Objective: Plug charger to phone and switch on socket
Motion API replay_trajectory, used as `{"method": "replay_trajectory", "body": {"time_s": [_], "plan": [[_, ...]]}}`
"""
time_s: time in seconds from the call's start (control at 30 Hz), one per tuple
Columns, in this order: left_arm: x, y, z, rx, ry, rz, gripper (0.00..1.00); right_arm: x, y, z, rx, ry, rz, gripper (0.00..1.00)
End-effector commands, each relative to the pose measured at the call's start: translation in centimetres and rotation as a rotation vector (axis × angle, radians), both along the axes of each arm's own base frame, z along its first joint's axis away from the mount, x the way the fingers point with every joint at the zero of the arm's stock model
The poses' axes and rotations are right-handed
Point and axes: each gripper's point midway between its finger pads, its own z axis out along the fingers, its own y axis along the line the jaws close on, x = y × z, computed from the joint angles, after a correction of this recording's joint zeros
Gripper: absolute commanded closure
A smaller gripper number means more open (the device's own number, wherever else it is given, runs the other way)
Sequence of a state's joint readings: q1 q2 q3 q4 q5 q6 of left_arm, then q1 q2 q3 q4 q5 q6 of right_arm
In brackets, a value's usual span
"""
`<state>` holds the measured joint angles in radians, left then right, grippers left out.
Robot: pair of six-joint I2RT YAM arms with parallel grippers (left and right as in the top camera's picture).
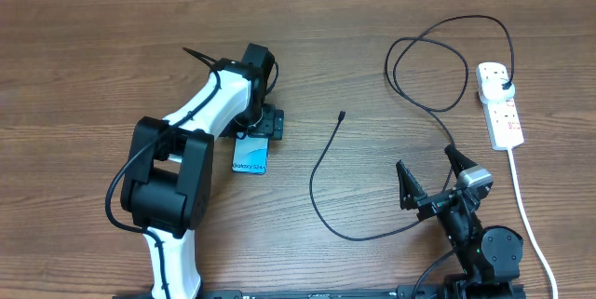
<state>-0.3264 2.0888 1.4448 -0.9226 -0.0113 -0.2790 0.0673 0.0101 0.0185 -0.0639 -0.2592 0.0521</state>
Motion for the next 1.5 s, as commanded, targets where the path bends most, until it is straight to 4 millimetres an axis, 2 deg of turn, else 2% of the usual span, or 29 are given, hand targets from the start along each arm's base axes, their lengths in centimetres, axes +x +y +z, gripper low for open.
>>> {"method": "replay_trajectory", "body": {"time_s": [0.0,0.37,0.43,0.6,0.73,0.87,1.03,1.3,1.4,1.47], "plan": [[-2.8,0.0,-2.7,0.013,0.092,0.018,0.09,0.0,0.2,-0.2,0.003,-0.003,0.009,0.00],[-2.7,-0.1,-2.6,0.008,0.092,0.074,0.34,0.0,0.2,-0.2,0.003,-0.003,0.009,0.00],[-2.3,-0.2,-2.0,0.006,0.085,0.084,0.34,0.0,0.2,-0.2,0.003,-0.003,0.009,0.00],[-0.3,-1.0,1.3,-0.006,0.057,0.087,0.34,0.0,0.2,-0.2,0.003,-0.003,0.009,0.00],[1.8,-1.8,5.2,-0.033,0.013,0.090,0.34,0.0,0.2,-0.2,0.003,-0.003,0.009,0.00],[3.3,-3.9,9.3,-0.138,-0.019,0.085,0.35,0.0,0.2,-0.2,0.003,-0.003,0.009,0.00],[3.0,-6.2,11.1,-0.272,0.025,0.176,0.33,0.0,0.2,-0.2,0.003,-0.003,0.009,0.00],[1.3,-10.3,12.8,-0.514,0.174,0.281,0.38,0.0,0.2,-0.2,0.003,-0.003,0.009,0.00],[1.3,-10.5,13.1,-0.531,0.214,0.383,0.40,-0.2,0.5,-0.2,0.003,-0.003,0.029,0.00],[1.6,-9.9,13.1,-0.527,0.221,0.440,0.40,-0.2,0.6,-0.1,0.065,0.019,0.035,0.00]]}}
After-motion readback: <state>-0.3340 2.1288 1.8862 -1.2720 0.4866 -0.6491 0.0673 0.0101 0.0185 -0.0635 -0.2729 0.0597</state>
